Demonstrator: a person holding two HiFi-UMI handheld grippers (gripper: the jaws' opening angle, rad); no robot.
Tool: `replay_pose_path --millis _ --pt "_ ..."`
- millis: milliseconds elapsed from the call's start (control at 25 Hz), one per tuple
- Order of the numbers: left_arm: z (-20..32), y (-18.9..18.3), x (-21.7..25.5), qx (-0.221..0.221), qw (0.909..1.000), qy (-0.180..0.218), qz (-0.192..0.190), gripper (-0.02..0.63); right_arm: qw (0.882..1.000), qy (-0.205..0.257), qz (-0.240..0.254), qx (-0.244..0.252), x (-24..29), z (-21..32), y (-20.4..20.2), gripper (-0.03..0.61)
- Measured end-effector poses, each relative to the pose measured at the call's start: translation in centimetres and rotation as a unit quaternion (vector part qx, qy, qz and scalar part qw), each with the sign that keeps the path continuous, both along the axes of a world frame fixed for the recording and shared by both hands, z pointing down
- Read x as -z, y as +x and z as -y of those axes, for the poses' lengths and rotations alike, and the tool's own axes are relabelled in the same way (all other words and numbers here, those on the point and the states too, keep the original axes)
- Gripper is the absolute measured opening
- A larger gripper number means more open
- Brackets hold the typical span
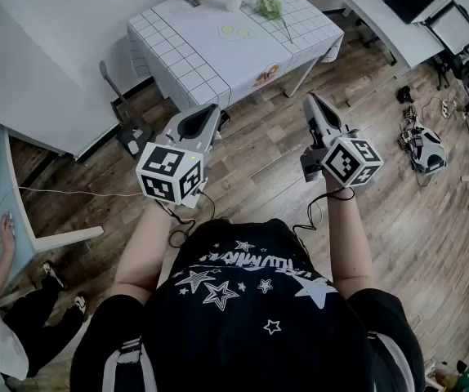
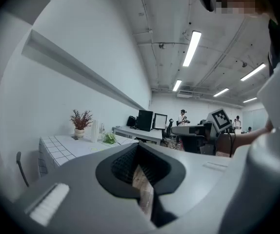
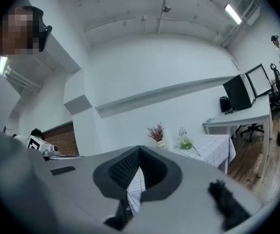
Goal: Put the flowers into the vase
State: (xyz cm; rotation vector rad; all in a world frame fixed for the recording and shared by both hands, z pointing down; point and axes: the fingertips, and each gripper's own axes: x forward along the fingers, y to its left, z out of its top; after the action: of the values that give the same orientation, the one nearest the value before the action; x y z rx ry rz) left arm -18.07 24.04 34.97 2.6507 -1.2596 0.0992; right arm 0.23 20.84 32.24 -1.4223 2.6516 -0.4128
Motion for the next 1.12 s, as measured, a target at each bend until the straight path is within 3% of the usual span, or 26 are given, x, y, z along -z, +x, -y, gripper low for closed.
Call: replay_pose_path --millis 200,600,960,1120 --pt "1.1 -0.3 -0.6 0.017 0.9998 -0.011 -0.007 0.009 0.999 0.004 -0.033 0.002 0.0 0.4 -0.5 0.011" --pt "0.7 -1.5 -1.1 0.03 0.9994 -0.017 0.002 0.009 0.999 -0.004 -0.032 0.013 -1.2 0.1 -1.5 0.011" --pt "0.5 -1.4 -1.8 0.023 0.9989 -0.035 -0.02 0.009 1.0 -0.005 -0.001 0.005 -1.7 -1.4 -0.6 0.012" --pt "0.7 -0.4 -2.4 -0.003 0.9991 -0.04 -0.015 0.009 1.0 -0.018 -0.016 -0.005 -2.6 -2.5 0.2 0.012"
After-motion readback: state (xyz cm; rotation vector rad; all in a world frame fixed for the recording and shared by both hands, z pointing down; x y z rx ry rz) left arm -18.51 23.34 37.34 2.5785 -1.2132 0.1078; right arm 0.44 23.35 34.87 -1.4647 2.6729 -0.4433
